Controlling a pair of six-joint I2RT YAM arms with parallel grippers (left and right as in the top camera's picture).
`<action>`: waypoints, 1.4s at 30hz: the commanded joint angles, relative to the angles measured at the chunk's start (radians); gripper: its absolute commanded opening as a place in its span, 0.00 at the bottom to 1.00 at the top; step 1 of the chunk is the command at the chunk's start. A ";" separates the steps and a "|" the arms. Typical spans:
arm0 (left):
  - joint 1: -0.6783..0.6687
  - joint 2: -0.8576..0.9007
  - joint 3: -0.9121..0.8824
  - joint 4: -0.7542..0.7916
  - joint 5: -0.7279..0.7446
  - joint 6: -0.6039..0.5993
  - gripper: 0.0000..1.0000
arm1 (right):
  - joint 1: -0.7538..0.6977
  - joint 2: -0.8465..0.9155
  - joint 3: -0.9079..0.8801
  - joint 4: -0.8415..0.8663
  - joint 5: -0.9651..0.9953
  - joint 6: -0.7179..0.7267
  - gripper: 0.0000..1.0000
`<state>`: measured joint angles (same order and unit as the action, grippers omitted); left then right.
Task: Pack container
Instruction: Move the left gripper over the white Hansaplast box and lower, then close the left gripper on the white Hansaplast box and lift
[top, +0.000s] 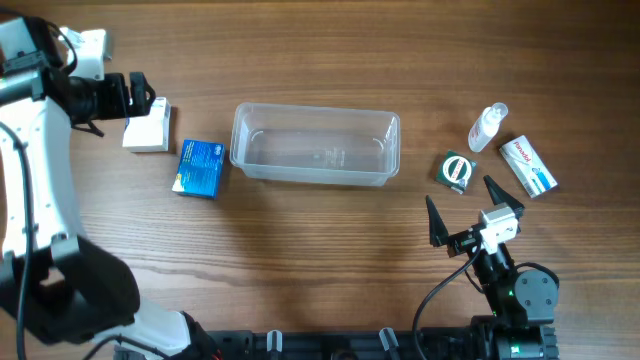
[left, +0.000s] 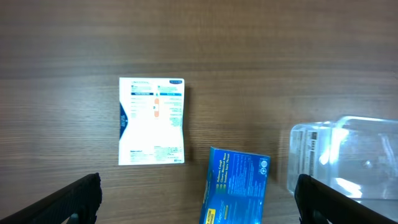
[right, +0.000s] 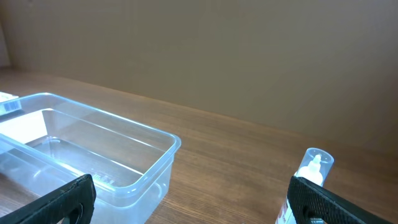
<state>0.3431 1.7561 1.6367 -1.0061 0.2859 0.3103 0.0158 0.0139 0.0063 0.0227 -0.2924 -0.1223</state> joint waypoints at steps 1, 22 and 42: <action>0.002 0.033 0.013 0.008 0.024 0.023 1.00 | -0.004 -0.003 -0.001 0.004 -0.020 -0.009 1.00; 0.001 0.131 0.013 0.053 -0.080 -0.011 1.00 | -0.004 -0.003 -0.001 0.004 -0.020 -0.009 1.00; -0.044 0.165 -0.274 0.438 -0.251 -0.090 1.00 | -0.004 -0.003 -0.001 0.004 -0.020 -0.009 1.00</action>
<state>0.3008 1.9095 1.4006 -0.6128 0.0727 0.2264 0.0158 0.0139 0.0063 0.0231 -0.2924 -0.1223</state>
